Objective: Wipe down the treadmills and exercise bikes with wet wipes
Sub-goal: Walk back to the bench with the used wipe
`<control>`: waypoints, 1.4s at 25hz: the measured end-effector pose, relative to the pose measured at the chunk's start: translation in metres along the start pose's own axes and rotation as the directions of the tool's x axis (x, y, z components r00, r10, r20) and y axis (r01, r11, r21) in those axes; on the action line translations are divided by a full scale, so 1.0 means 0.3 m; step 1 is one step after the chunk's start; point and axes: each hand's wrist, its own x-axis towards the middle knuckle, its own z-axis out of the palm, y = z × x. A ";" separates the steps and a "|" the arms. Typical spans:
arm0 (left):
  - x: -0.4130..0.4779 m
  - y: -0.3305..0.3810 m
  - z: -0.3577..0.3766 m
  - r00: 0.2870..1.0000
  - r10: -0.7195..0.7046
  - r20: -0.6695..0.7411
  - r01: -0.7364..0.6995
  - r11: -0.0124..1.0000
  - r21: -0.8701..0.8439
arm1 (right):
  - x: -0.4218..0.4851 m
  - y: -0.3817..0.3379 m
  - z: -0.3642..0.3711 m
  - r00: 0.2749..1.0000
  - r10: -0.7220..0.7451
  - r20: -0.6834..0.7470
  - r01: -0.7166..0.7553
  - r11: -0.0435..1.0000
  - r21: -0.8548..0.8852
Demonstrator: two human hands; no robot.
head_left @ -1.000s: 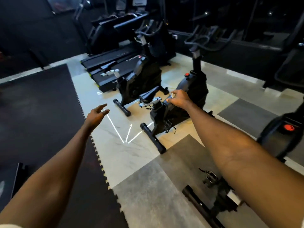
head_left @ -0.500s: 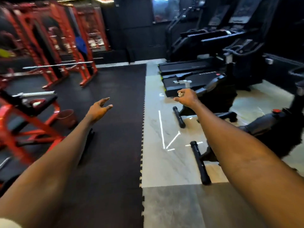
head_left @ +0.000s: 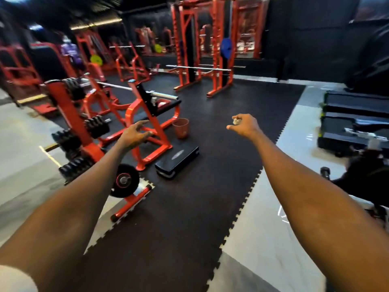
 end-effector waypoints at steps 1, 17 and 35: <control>0.004 -0.020 -0.016 1.000 -0.011 -0.026 0.012 1.000 0.025 | 0.027 -0.017 0.036 1.000 -0.011 0.023 0.011 1.000 0.012; 0.691 -0.010 -0.002 0.996 0.024 -0.090 -0.025 1.000 -0.005 | 0.748 -0.091 0.206 0.994 -0.090 0.061 0.089 0.996 0.028; 1.859 -0.066 0.415 0.981 -0.130 -0.141 0.140 0.988 0.064 | 2.094 0.268 0.406 0.971 -0.121 0.208 0.107 0.991 0.078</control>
